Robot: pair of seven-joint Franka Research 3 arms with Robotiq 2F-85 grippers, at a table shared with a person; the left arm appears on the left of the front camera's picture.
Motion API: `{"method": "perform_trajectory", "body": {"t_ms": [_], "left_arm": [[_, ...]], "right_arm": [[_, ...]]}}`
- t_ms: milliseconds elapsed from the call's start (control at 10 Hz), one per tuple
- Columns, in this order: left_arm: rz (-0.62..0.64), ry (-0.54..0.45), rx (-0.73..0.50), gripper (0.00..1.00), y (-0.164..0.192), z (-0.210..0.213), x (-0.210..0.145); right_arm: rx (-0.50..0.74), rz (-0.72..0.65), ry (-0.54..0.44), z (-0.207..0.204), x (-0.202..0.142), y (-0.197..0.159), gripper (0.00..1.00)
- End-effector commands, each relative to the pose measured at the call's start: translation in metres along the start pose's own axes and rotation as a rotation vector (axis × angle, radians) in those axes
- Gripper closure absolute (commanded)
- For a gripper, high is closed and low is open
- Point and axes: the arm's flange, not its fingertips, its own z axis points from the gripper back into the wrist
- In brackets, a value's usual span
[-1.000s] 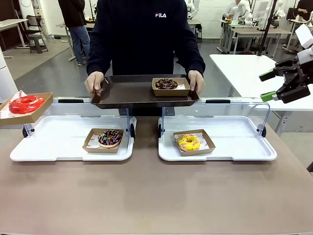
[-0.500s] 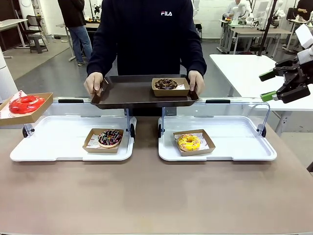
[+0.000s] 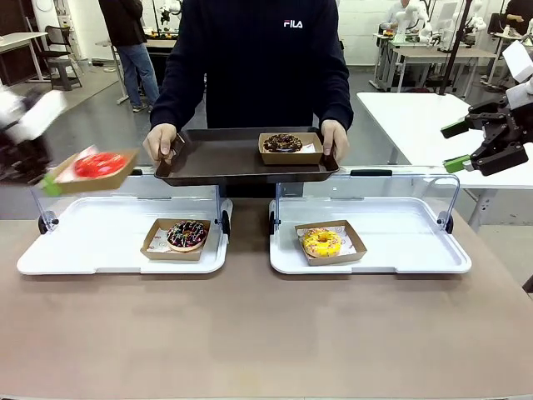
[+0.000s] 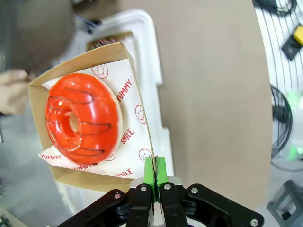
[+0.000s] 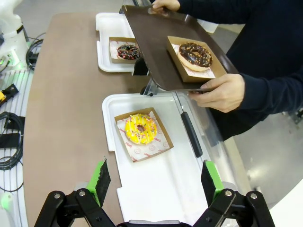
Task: Provide the desired donut to the person.
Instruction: Place the picked Paper togo box onto the Handle tray extended by the person.
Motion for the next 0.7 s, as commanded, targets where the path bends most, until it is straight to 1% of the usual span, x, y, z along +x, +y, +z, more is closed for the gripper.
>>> {"method": "perform_trajectory", "body": {"t_ms": [0,100,300,500,600], "left_arm": [[0.047,-0.059,-0.068,0.98,0.081,-0.002,0.059],[0.021,-0.079,-0.070,0.98,0.092,-0.007,0.080],[0.018,-0.067,-0.048,0.98,0.101,-0.011,0.112],[0.001,-0.055,-0.043,0.98,0.115,-0.032,0.131],[-0.029,-0.035,-0.053,0.98,0.125,-0.049,0.137]], "right_arm": [[-0.001,0.010,-0.016,-0.001,0.000,-0.001,0.00],[-0.001,0.010,-0.016,-0.001,0.000,-0.001,0.00],[-0.001,0.010,-0.016,-0.001,0.000,-0.001,0.00],[-0.001,0.010,-0.016,-0.001,0.000,-0.001,0.00],[-0.001,0.010,-0.016,-0.001,0.000,-0.001,0.00]]}}
